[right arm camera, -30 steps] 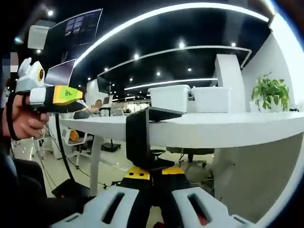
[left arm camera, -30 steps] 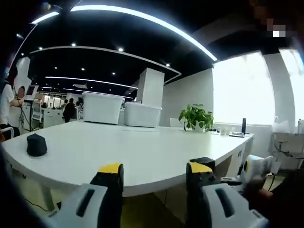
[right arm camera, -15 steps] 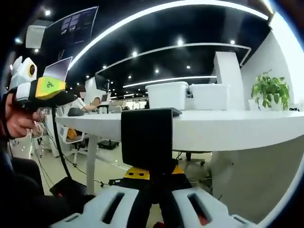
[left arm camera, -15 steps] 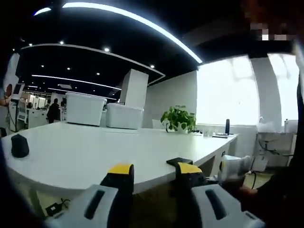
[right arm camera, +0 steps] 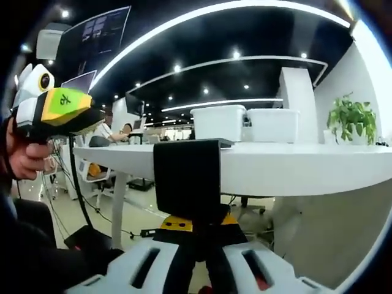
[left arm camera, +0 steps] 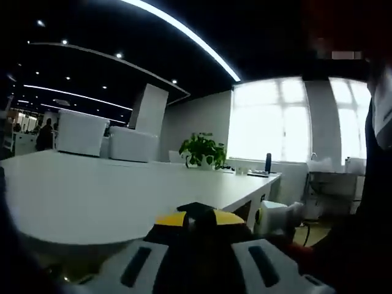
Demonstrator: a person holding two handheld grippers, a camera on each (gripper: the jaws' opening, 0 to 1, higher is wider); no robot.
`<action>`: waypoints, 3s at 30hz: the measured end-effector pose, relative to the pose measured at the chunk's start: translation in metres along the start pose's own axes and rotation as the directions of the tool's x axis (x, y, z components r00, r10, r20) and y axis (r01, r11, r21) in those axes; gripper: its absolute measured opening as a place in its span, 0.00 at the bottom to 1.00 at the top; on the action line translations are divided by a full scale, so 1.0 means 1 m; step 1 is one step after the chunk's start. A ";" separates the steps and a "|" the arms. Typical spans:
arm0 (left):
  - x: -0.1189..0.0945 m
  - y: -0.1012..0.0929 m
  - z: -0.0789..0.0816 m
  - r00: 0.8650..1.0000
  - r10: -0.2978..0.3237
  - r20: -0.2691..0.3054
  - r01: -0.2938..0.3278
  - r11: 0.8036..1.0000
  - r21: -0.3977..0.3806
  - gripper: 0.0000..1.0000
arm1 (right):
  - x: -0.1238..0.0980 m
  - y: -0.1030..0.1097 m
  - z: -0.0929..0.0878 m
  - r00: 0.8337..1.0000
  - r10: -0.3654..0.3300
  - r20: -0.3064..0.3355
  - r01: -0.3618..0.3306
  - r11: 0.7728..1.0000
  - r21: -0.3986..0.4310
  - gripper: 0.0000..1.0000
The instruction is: Clamp the fixed fixture on the desktop, loosen the retaining clip, secure it to the edge of the desk, and tighten the retaining clip.
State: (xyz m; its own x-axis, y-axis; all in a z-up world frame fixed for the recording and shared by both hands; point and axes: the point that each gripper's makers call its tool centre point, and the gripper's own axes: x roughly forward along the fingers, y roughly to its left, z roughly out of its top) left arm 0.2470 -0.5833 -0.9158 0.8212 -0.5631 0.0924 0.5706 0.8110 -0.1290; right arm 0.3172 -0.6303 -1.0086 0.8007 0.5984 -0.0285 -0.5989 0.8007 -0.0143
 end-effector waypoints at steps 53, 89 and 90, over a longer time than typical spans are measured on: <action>0.069 -0.024 -0.054 0.964 -0.227 -0.138 0.236 0.970 0.052 0.01 | -0.003 -0.013 -0.037 0.986 -0.154 -0.062 0.156 0.988 0.017 0.53; 0.070 -0.025 -0.051 0.963 -0.218 -0.160 0.229 0.972 0.056 0.00 | 0.014 0.024 -0.040 0.820 0.567 -0.079 -0.567 0.823 0.018 0.22; 0.070 -0.025 -0.051 0.963 -0.218 -0.159 0.229 0.972 0.055 0.00 | 0.011 0.029 -0.038 0.791 0.608 -0.064 -0.610 0.793 -0.005 0.22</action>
State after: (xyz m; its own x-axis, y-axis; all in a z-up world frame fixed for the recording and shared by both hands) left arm 0.2905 -0.6508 -0.9569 0.6669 -0.7441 -0.0402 0.7424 0.6681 -0.0504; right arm 0.3078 -0.6013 -1.0471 0.2683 0.9586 -0.0950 -0.9630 0.2696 0.0007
